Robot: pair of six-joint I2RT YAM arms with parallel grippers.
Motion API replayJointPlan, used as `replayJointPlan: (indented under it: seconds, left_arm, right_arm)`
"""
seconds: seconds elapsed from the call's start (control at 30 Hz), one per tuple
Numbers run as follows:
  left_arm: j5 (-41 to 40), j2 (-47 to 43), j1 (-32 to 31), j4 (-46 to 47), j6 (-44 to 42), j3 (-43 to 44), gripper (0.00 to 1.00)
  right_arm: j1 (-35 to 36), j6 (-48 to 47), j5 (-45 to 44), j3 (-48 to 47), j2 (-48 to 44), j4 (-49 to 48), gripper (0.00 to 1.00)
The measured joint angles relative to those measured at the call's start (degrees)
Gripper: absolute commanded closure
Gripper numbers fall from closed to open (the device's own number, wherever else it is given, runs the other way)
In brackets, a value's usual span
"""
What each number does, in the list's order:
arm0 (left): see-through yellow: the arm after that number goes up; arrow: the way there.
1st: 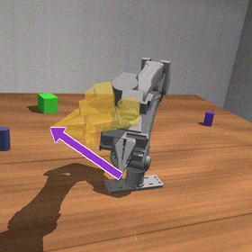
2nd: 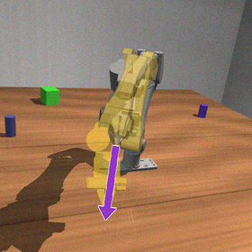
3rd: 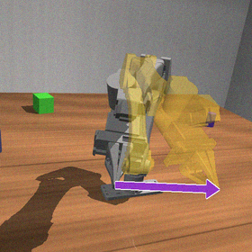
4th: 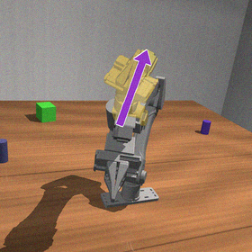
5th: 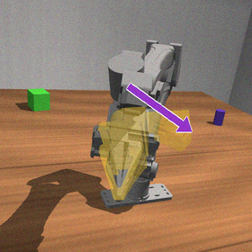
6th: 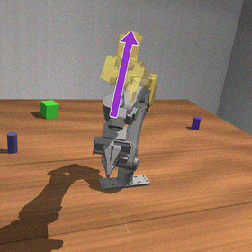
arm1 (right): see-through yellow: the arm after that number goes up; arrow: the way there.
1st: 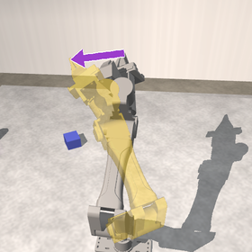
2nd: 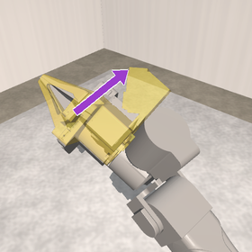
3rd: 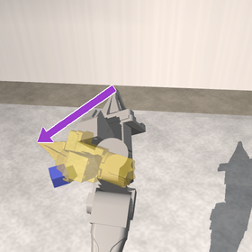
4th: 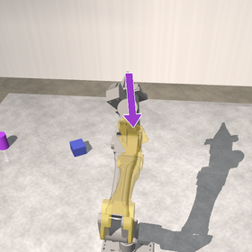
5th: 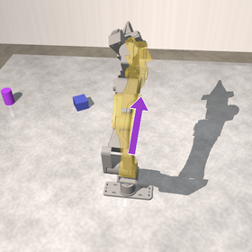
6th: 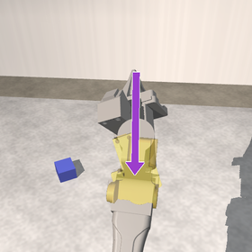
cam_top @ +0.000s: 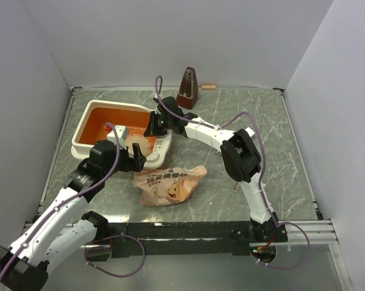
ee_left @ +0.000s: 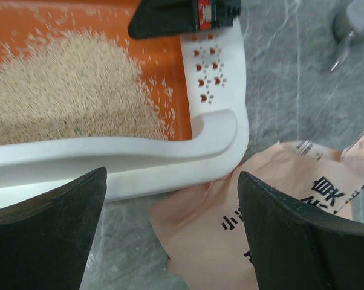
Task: Fill the litter box with clean litter
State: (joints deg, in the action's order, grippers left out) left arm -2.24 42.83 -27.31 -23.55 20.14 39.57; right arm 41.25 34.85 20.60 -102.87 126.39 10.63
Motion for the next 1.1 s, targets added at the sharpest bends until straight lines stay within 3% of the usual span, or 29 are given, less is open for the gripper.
replayJointPlan:
  seconds: [0.23, 0.73, 1.1]
  left_arm:
    - [1.38, 4.92, 0.72, -1.18, 0.55, 0.0, 0.26]
    - [1.29, 13.92, 2.69, -1.05, 0.22, 2.69, 0.27]
    - [6.51, 19.89, 2.75, 1.09, 0.35, 6.21, 0.31]
  right_arm:
    - [0.0, -0.24, -1.14, -4.81, 1.2, 2.34, 1.0]
    - [-2.21, 1.01, -9.97, -19.98, 11.96, 10.43, 1.0]
    - [-3.19, -2.38, -19.28, -19.74, 10.99, 12.68, 1.0]
